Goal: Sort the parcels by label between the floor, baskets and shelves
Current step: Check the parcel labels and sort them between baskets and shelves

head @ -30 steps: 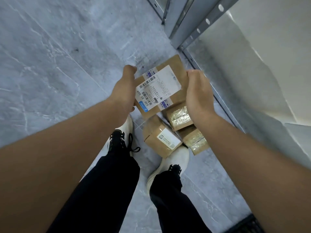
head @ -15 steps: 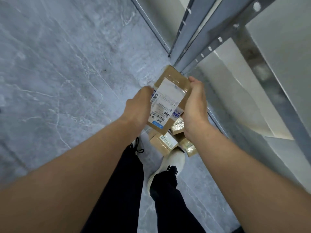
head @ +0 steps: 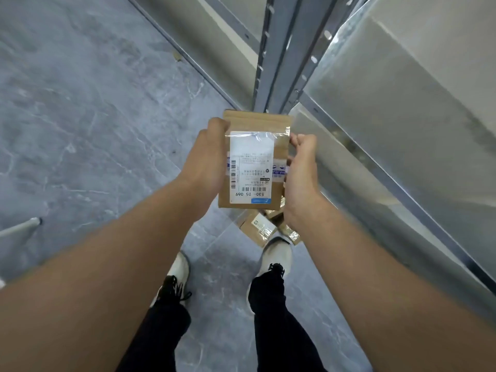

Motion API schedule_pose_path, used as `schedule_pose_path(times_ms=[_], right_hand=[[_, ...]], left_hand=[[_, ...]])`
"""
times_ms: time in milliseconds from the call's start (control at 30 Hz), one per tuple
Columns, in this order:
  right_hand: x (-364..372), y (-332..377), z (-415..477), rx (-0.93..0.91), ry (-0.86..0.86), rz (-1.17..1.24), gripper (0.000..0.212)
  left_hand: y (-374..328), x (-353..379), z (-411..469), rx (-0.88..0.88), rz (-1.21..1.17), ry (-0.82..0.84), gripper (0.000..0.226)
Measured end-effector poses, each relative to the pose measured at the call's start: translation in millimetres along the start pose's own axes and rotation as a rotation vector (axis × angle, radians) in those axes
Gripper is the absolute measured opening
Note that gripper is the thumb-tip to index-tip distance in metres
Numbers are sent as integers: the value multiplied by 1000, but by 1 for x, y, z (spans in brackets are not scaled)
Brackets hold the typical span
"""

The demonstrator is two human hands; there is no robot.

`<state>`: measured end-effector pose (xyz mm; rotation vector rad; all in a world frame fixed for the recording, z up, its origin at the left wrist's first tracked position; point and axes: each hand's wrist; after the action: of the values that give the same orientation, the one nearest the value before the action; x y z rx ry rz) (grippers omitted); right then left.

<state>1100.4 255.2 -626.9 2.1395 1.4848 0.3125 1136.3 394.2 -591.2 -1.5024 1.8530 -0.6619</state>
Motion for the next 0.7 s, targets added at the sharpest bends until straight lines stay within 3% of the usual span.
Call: schedule_pose_path(times_ms=[133, 700], right_hand=[[14, 25, -60, -43, -28, 15, 52], [47, 164, -383, -425, -83, 195, 41]], left_hand=[[-37, -23, -36, 65, 6, 75, 41], [-251, -171, -258, 526, 87, 301, 45]])
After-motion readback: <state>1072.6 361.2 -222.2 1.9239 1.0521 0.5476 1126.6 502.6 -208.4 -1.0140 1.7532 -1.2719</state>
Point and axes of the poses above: each hand's wrist, its own z-axis towards the middle knuckle, its own x-axis out of the palm, y = z × x, and after that the axes turned 6 degrees about x, right-handed
